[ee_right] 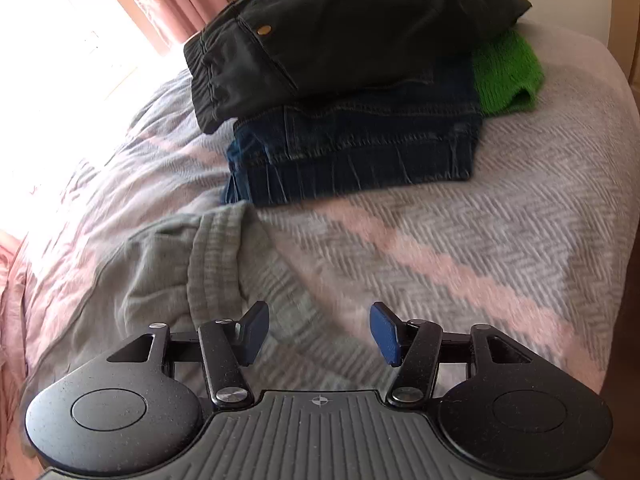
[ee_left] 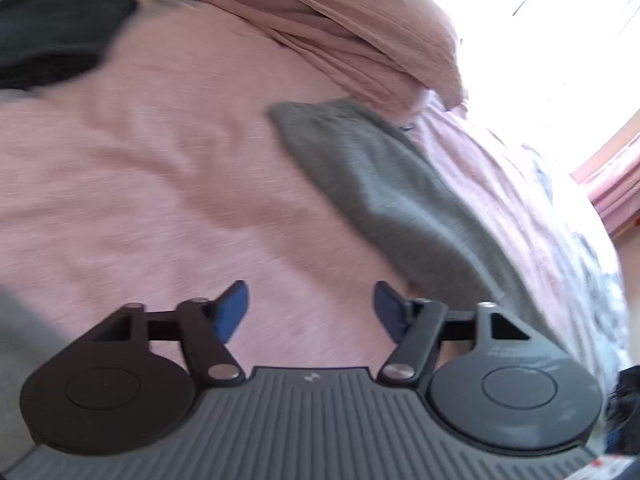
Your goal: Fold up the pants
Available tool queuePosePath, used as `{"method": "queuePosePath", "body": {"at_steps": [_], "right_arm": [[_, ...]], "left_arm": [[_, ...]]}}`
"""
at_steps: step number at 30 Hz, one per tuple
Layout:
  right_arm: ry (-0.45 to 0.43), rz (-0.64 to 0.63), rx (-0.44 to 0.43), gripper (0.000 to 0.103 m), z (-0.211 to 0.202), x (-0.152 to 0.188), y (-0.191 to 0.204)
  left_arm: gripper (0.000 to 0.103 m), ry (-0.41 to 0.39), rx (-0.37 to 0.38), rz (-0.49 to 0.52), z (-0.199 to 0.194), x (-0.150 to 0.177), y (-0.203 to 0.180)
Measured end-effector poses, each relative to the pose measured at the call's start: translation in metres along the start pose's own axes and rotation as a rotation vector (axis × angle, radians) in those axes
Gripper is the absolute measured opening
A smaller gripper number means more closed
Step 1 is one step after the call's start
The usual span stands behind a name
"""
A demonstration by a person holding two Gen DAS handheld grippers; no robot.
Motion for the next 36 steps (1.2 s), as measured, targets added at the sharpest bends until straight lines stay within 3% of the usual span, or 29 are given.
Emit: {"method": "queuePosePath", "body": {"at_steps": [5, 9, 11, 13, 15, 20, 22, 24, 26, 27, 29, 30, 32, 36], "right_arm": [[-0.039, 0.006, 0.025, 0.053, 0.002, -0.01, 0.004], [-0.05, 0.032, 0.07, 0.053, 0.002, -0.002, 0.0], [-0.04, 0.047, 0.093, 0.053, 0.005, 0.007, 0.0], [-0.023, 0.061, 0.102, 0.053, 0.008, 0.018, 0.004], [-0.013, 0.055, 0.096, 0.053, 0.01, 0.025, 0.015], [-0.023, -0.002, 0.05, 0.053, 0.008, 0.024, 0.053], [-0.029, -0.019, 0.025, 0.053, 0.007, 0.024, 0.068], [-0.027, -0.031, 0.005, 0.053, 0.008, 0.026, 0.081], [-0.016, -0.048, -0.011, 0.053, 0.009, 0.032, 0.09], [-0.009, -0.063, -0.019, 0.053, 0.009, 0.035, 0.093], [0.007, -0.114, -0.017, 0.053, 0.008, 0.042, 0.096], [0.017, -0.155, -0.009, 0.053, 0.007, 0.044, 0.096], [0.032, -0.215, 0.001, 0.053, 0.003, 0.049, 0.093], [0.091, -0.366, -0.031, 0.053, -0.005, 0.066, 0.081]], "left_arm": [[0.072, -0.054, 0.005, -0.105, 0.062, -0.052, -0.002], [0.073, -0.07, -0.075, -0.216, 0.107, -0.084, 0.022], [0.06, -0.06, -0.1, -0.269, 0.125, -0.093, 0.033], [0.009, -0.058, -0.056, -0.252, 0.134, -0.103, 0.029], [0.006, -0.103, -0.06, -0.142, 0.124, -0.118, 0.014], [0.006, -0.283, 0.107, 0.088, 0.057, -0.167, -0.03], [0.008, -0.347, 0.116, 0.221, 0.04, -0.174, -0.042], [0.01, -0.307, 0.05, 0.273, 0.05, -0.168, -0.033], [0.02, -0.207, -0.066, 0.249, 0.085, -0.153, 0.0], [0.025, -0.148, -0.174, 0.238, 0.106, -0.142, 0.022], [0.021, -0.046, -0.363, 0.196, 0.13, -0.127, 0.061], [0.021, -0.04, -0.412, 0.14, 0.128, -0.121, 0.077], [0.021, -0.073, -0.355, 0.065, 0.109, -0.11, 0.087], [0.021, -0.05, -0.295, 0.168, 0.063, -0.071, 0.061]]}}
Point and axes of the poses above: each gripper's, at about its wrist camera, not at the fingertips, and z roughly the way its jaws point, y to its left, x to its underside, the point moved 6 cm from there along z, roughly the way its jaws point, and after that the axes turned 5 degrees about z, right-handed, at the moved point
